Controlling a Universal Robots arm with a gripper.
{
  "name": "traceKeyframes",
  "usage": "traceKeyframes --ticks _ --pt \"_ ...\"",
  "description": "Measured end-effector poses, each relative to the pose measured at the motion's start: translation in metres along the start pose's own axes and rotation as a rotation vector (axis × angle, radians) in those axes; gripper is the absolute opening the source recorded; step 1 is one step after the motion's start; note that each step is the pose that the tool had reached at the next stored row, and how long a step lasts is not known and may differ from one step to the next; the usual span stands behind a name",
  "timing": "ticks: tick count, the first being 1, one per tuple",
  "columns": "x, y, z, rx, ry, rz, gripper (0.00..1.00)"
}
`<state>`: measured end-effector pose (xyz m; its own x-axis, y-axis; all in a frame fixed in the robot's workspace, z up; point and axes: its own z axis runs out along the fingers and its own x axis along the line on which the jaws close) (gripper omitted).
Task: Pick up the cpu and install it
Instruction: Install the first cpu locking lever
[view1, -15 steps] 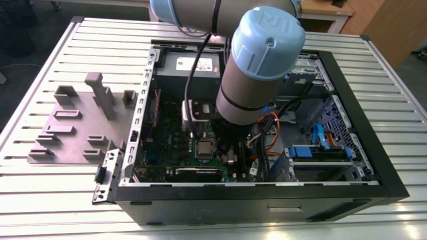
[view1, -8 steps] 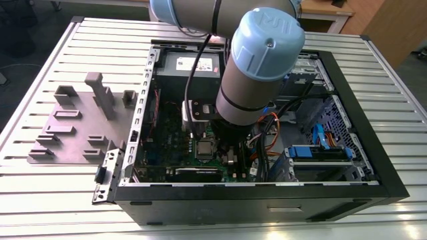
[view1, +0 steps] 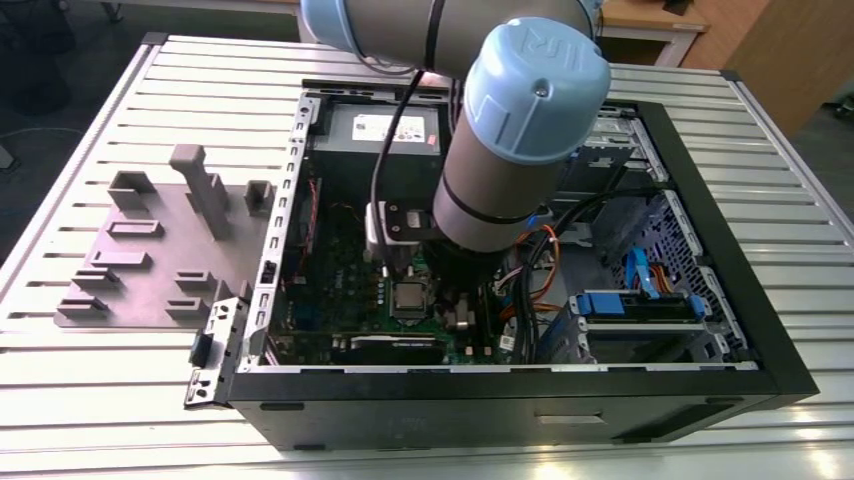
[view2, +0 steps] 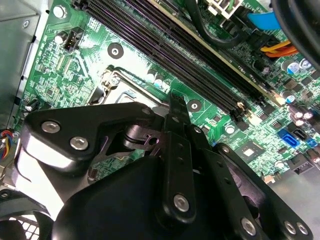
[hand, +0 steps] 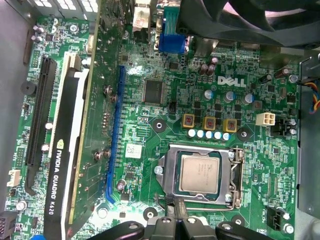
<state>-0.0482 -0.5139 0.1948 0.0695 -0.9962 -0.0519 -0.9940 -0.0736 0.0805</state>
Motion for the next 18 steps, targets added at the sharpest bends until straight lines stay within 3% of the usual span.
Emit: traceKeyframes --ticks 18 --pt "0.0007 -0.0065 0.0048 0.0001 -0.0014 0.000 0.11"
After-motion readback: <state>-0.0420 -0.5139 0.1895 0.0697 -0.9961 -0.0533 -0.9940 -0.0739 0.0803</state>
